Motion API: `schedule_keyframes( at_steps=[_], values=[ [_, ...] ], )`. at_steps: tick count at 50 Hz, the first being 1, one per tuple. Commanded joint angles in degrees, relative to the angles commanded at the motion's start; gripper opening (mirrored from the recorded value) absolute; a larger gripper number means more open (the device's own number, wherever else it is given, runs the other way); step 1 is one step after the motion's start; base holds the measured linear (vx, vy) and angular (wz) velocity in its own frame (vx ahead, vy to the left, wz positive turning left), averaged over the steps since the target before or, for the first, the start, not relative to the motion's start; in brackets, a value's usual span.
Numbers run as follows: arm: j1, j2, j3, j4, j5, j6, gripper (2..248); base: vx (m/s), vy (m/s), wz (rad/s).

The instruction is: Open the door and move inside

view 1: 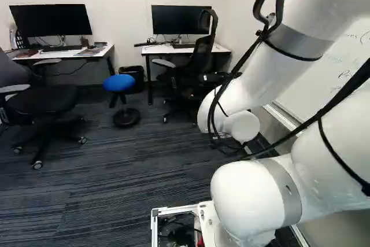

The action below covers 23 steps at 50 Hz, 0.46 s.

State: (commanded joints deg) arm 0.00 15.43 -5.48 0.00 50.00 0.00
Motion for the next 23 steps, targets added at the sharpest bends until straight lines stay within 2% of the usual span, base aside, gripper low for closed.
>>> schedule_keyframes(
  at_steps=[23],
  values=[
    [0.0,-0.18,-0.16,0.0,0.0,0.0,247,-0.002,0.0,0.001]
  ],
)
